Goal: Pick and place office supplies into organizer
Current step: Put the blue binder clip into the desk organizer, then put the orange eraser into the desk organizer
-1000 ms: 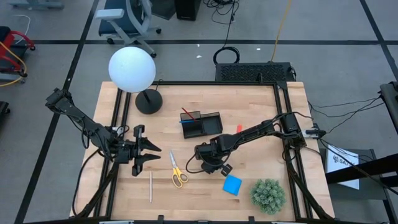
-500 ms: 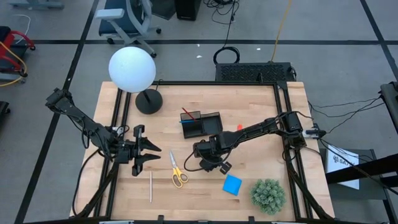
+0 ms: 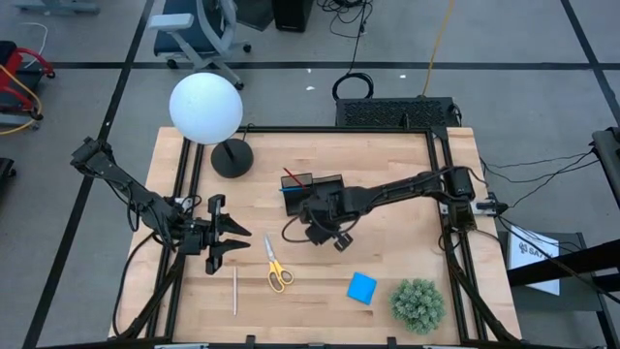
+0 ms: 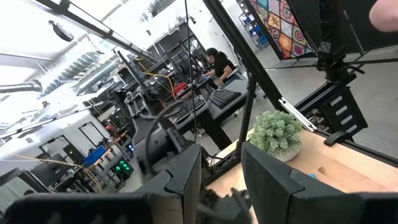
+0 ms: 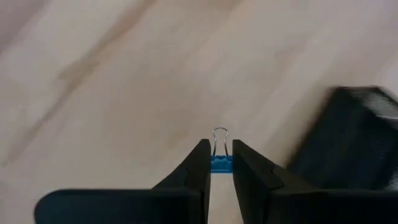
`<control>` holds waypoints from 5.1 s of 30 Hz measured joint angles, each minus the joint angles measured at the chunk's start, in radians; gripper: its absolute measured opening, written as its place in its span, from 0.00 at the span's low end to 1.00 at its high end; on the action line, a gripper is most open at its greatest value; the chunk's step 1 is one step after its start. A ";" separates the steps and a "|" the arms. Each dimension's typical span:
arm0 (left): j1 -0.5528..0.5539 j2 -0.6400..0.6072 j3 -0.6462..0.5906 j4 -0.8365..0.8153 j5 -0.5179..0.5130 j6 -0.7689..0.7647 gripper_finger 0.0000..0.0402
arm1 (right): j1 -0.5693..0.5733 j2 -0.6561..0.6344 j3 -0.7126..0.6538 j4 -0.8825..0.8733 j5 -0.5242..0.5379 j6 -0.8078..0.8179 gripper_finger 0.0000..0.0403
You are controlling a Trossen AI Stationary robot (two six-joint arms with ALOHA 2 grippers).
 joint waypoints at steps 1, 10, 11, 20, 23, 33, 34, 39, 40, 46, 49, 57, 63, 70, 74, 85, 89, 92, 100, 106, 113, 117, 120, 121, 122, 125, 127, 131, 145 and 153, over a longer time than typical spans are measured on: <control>0.000 0.000 0.000 0.000 0.000 0.000 0.31 | -0.009 0.000 0.000 0.016 0.005 -0.001 0.11; 0.000 0.000 0.000 0.000 0.000 0.000 0.31 | -0.089 0.000 0.000 0.126 0.047 -0.012 0.11; 0.000 0.000 0.000 0.000 0.000 0.000 0.31 | -0.097 0.000 0.000 0.134 0.066 -0.016 0.11; 0.000 0.000 0.000 0.000 0.000 0.004 0.31 | -0.152 0.000 0.000 0.183 0.135 -0.041 0.11; 0.000 0.000 0.000 0.000 0.000 0.004 0.31 | -0.160 0.000 0.000 0.190 0.139 -0.044 0.11; 0.000 0.000 0.000 -0.001 0.000 0.009 0.31 | -0.165 0.000 0.000 0.209 0.158 -0.056 0.11; 0.000 0.000 0.000 -0.001 0.000 0.009 0.31 | -0.165 0.000 0.000 0.208 0.158 -0.056 0.11; 0.000 0.000 0.000 -0.002 0.000 0.009 0.31 | -0.164 -0.001 0.000 0.207 0.158 -0.060 0.16; 0.000 0.000 0.000 -0.002 0.000 0.009 0.31 | -0.163 -0.001 0.000 0.205 0.158 -0.063 0.17; 0.000 0.000 0.000 -0.002 0.000 0.009 0.31 | -0.163 -0.002 0.000 0.201 0.158 -0.059 0.28; 0.000 0.000 0.000 -0.003 0.000 0.009 0.31 | -0.163 -0.002 0.000 0.200 0.157 -0.043 0.33; 0.000 0.000 0.000 -0.004 0.000 0.008 0.31 | -0.142 -0.002 0.000 0.144 0.163 -0.014 0.38; 0.000 0.000 0.000 -0.004 0.000 0.008 0.31 | -0.104 -0.004 0.000 0.067 0.170 0.037 0.37; 0.000 0.000 0.000 -0.008 -0.001 0.008 0.31 | -0.065 -0.045 0.000 0.013 0.263 0.076 0.38; 0.000 0.000 0.000 -0.009 -0.010 0.008 0.31 | -0.064 -0.084 0.000 -0.015 0.262 0.129 0.38; 0.000 0.000 0.000 -0.005 -0.097 -0.009 0.31 | -0.066 -0.196 0.000 -0.156 0.262 0.327 0.37; 0.000 0.000 0.000 -0.003 -0.151 -0.014 0.31 | -0.074 -0.228 0.000 -0.206 0.262 0.459 0.36; 0.000 0.000 0.000 0.001 -0.154 -0.014 0.31 | -0.081 -0.244 0.000 -0.237 0.262 0.551 0.37; 0.000 0.000 0.000 0.003 -0.163 -0.010 0.31 | -0.124 -0.256 0.000 -0.308 0.262 0.895 0.36; 0.000 0.000 0.000 -0.005 -0.283 -0.033 0.31 | -0.152 -0.256 0.000 -0.405 0.260 1.112 0.35; 0.000 0.000 0.000 -0.025 -0.393 -0.038 0.31 | -0.183 -0.256 0.000 -0.496 0.259 1.325 0.35; 0.000 0.000 0.000 -0.022 -0.393 -0.004 0.31 | -0.199 -0.256 0.000 -0.504 0.258 1.432 0.35; 0.000 0.000 0.000 -0.014 -0.393 0.031 0.31 | -0.212 -0.256 0.000 -0.503 0.238 1.508 0.35; 0.000 0.000 0.000 -0.012 -0.394 0.043 0.31 | -0.217 -0.256 -0.006 -0.503 0.233 1.528 0.35; 0.000 0.000 0.000 -0.008 -0.394 0.054 0.31 | -0.221 -0.256 -0.012 -0.504 0.232 1.551 0.35; 0.000 0.000 0.000 -0.001 -0.394 0.072 0.31 | -0.232 -0.256 -0.047 -0.517 0.231 1.629 0.35; 0.000 0.000 0.000 -0.002 -0.394 0.080 0.31 | -0.241 -0.256 -0.087 -0.517 0.207 1.672 0.35; 0.000 0.000 0.000 -0.003 -0.394 0.076 0.31 | -0.273 -0.256 -0.188 -0.499 0.101 1.754 0.35; 0.000 0.001 0.000 -0.136 -0.394 0.028 0.31 | -0.303 -0.255 -0.382 -0.147 0.003 1.983 0.35; 0.000 0.001 0.000 -0.163 -0.394 0.025 0.31 | -0.316 -0.261 -0.388 -0.217 0.030 1.989 0.35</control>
